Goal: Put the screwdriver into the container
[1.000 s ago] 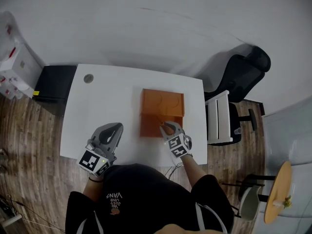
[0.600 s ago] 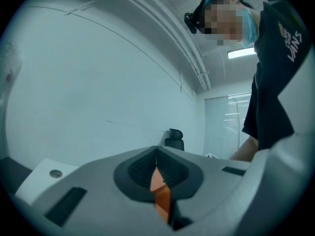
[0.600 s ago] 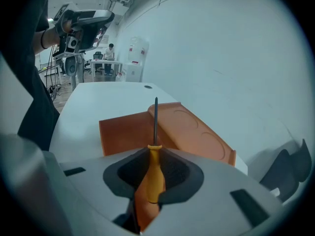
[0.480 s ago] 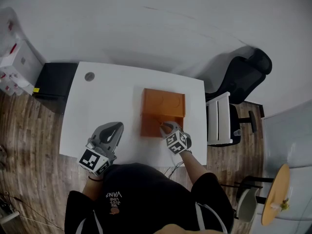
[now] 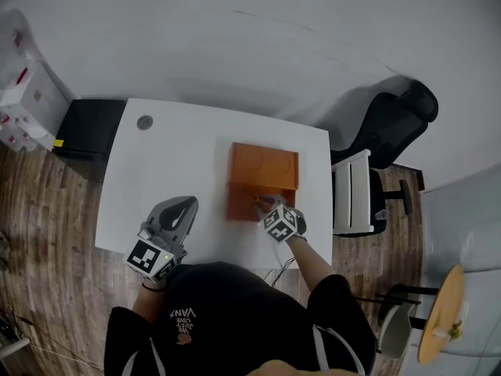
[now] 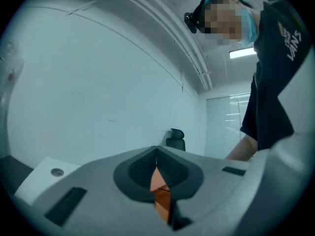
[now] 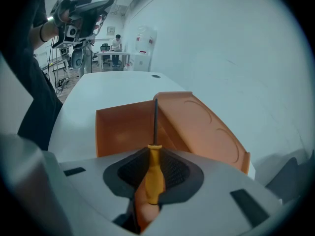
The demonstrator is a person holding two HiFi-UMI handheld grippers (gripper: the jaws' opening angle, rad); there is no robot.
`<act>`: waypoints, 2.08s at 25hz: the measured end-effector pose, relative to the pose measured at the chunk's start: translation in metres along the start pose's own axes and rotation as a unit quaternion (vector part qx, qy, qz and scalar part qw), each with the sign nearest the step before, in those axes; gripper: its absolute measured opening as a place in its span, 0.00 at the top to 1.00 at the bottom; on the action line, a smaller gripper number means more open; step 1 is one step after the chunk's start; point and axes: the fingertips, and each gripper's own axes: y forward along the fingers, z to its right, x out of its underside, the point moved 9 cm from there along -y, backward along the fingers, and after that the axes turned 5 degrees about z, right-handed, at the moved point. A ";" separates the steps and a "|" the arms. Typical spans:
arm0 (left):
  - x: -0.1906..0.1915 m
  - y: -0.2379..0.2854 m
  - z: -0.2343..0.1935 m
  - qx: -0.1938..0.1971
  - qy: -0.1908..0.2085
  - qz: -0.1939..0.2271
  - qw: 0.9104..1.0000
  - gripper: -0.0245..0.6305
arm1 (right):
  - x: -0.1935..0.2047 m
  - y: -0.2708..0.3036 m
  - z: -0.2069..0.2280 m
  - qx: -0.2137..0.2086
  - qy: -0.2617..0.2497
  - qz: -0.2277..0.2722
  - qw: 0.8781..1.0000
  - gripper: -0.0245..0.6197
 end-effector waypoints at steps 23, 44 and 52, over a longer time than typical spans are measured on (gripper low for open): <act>0.002 -0.006 -0.007 -0.021 -0.006 0.004 1.000 0.94 | -0.003 0.036 0.015 -0.079 0.048 -0.066 0.994 0.84; 0.002 0.000 -0.012 -0.003 -0.009 -0.004 1.000 0.94 | -0.004 0.035 0.013 -0.083 0.070 -0.056 0.992 0.73; 0.000 0.005 -0.010 0.019 -0.009 -0.001 1.000 0.94 | -0.016 0.014 0.011 -0.035 0.065 -0.024 0.997 0.73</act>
